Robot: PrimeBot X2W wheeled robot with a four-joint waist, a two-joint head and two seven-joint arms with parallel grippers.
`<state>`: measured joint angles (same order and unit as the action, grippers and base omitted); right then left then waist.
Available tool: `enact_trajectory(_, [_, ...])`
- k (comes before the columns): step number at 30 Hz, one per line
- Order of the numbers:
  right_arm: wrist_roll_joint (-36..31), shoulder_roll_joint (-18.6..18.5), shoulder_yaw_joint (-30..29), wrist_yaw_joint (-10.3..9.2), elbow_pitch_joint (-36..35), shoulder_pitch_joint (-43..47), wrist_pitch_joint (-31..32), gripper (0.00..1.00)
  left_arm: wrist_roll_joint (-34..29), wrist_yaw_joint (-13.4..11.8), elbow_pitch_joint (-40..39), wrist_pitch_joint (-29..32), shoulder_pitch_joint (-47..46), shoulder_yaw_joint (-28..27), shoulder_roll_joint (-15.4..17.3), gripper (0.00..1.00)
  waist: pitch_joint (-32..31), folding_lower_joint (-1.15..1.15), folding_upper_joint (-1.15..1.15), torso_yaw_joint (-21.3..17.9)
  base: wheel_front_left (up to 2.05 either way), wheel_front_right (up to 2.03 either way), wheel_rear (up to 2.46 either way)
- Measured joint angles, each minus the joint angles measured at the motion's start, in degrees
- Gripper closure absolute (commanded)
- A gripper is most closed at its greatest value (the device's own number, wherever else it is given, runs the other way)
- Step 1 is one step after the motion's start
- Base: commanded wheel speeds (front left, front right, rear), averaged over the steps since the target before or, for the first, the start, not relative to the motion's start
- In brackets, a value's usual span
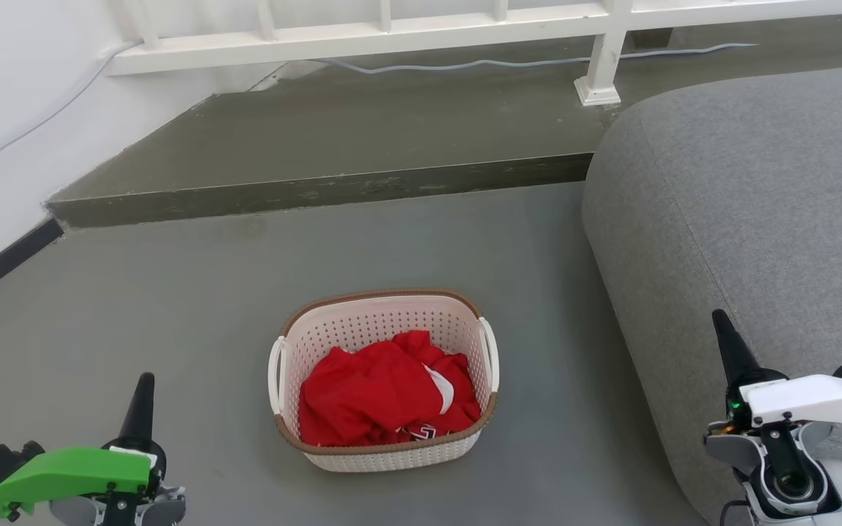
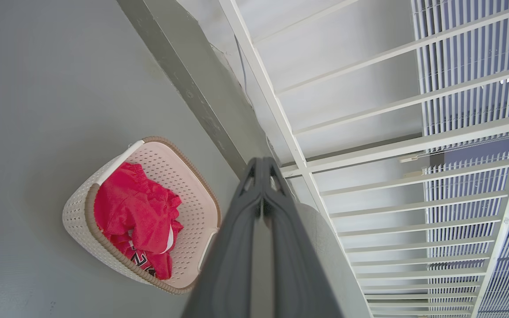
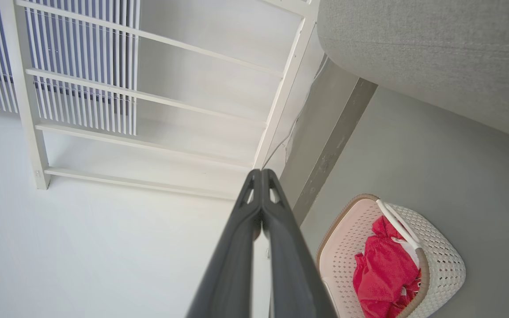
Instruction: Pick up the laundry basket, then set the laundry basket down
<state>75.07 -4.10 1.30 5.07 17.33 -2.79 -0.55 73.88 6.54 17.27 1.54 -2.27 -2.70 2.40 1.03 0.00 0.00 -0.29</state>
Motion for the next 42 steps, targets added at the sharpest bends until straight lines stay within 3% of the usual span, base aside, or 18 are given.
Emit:
enact_trajectory(27, [17.93, 0.42, -6.64, 1.65, -0.88, -0.36, 4.98, 1.00, 16.88, 0.46, -1.05, 5.04, -1.36, -2.37, -0.27, 1.00, -0.88, 0.00, 0.00, 0.30, 0.00, 0.00, 0.00])
enact_trajectory(42, [18.45, 0.46, -6.82, 1.65, -0.92, -0.54, 4.98, 1.00, 17.73, 0.48, -1.11, 5.04, -1.36, -2.41, -0.29, 1.00, -0.87, 0.00, 0.00, 0.30, 0.00, 0.00, 0.00])
